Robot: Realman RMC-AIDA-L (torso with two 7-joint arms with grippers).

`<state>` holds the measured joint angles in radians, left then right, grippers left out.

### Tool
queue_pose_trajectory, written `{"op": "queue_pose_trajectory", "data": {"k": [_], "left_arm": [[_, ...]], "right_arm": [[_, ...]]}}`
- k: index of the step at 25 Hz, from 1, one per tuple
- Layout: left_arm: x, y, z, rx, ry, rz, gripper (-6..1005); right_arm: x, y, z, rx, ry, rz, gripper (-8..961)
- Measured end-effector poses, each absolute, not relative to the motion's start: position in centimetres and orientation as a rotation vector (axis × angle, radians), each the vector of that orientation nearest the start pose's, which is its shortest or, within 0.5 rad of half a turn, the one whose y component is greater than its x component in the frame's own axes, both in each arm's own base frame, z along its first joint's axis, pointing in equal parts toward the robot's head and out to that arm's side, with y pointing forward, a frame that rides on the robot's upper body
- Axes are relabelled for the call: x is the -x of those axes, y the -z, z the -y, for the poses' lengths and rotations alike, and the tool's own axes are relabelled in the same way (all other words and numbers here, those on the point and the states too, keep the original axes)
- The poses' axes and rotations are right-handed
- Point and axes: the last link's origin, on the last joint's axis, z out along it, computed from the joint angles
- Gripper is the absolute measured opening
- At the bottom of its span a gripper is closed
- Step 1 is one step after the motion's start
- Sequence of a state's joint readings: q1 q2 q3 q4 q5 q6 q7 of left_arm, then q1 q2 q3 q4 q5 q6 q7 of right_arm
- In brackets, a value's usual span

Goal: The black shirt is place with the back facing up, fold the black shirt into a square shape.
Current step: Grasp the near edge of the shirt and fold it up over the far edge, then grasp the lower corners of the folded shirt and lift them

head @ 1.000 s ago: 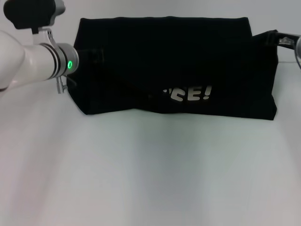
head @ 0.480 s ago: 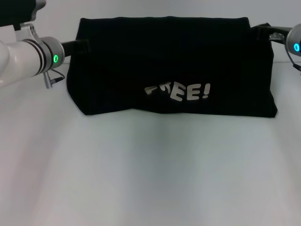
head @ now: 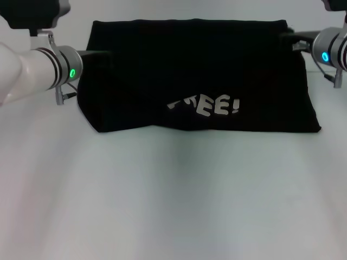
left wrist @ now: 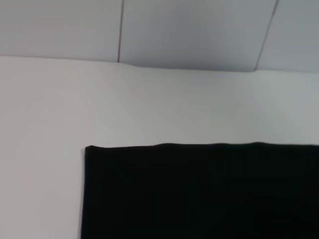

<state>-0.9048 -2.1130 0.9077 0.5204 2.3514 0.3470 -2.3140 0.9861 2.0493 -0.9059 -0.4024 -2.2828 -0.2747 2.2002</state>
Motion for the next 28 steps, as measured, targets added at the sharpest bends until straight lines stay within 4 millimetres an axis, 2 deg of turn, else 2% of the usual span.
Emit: {"op": "queue_pose_trajectory", "data": {"k": [4, 5, 8, 9, 12, 15, 19, 21, 25, 28], "left_arm": [[21.5, 0.3, -49.3, 1.859, 0.341, 1.080, 50], [21.5, 0.3, -49.3, 1.859, 0.341, 1.080, 81], [21.5, -1.2, -48.9, 1.875, 0.426, 1.249, 172], [21.6, -1.8, -48.7, 1.882, 0.447, 1.328, 202], [22.4, -3.6, -47.8, 1.893, 0.496, 1.532, 327], [23.4, -4.6, -46.8, 1.901, 0.541, 1.610, 469], [25.6, -5.0, -44.7, 1.921, 0.588, 1.655, 586], [26.5, -4.8, -43.6, 1.949, 0.617, 1.646, 644], [28.1, -4.1, -41.5, 2.030, 0.703, 1.507, 775], [29.4, -3.6, -41.0, 1.999, 0.693, 1.427, 883]], "right_arm": [[-21.6, -1.8, -50.8, 1.903, -0.296, -1.059, 65], [-21.7, -2.3, -50.7, 1.905, -0.316, -1.112, 67], [-21.7, -4.6, -50.4, 1.912, -0.407, -1.246, 72], [-21.6, -5.9, -49.8, 1.942, -0.464, -1.304, 117], [-21.6, -6.9, -49.0, 1.974, -0.516, -1.350, 251], [-22.2, -7.6, -47.8, 2.014, -0.551, -1.414, 377], [-24.2, -6.7, -45.6, 2.102, -0.514, -1.423, 538], [-25.4, -5.6, -44.0, 2.143, -0.530, -1.404, 706], [-27.7, -3.9, -40.8, 2.165, -0.662, -1.339, 705], [-28.9, -3.1, -38.5, 2.172, -0.765, -1.280, 704]]}}
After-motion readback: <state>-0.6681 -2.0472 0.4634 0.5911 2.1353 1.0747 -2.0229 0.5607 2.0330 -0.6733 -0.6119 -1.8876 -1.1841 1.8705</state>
